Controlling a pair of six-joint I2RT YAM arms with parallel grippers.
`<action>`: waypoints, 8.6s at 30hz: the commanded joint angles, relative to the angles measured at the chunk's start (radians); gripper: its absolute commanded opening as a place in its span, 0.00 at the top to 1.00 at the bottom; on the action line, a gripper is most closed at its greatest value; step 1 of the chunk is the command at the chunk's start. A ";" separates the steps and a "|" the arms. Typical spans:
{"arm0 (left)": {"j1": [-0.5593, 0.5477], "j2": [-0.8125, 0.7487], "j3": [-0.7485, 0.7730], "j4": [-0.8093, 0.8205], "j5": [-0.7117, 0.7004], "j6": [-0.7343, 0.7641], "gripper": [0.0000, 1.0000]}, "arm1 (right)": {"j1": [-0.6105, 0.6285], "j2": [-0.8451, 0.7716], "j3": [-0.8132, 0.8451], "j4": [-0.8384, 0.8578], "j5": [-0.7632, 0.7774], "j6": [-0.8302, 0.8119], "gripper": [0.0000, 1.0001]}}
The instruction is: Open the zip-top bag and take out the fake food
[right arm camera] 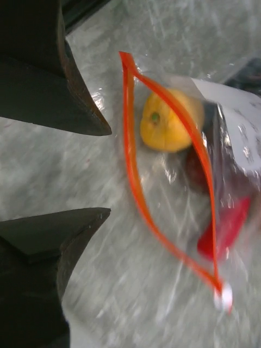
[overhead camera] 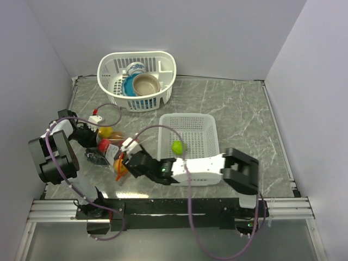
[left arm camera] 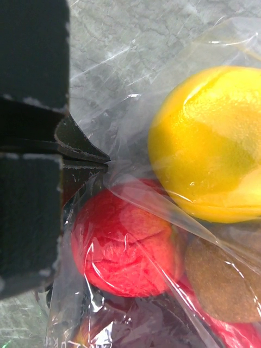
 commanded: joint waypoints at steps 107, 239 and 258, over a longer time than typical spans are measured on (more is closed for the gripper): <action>-0.110 -0.003 0.011 0.066 -0.106 -0.149 0.99 | 0.008 0.308 0.226 0.253 -0.094 -0.027 0.10; -0.192 -0.109 -0.036 0.108 -0.220 -0.235 0.99 | -0.195 0.461 0.397 -0.088 -0.461 -0.106 0.13; -0.192 -0.152 -0.052 0.118 -0.238 -0.265 0.99 | -0.191 0.247 0.109 -0.046 -0.522 -0.030 0.42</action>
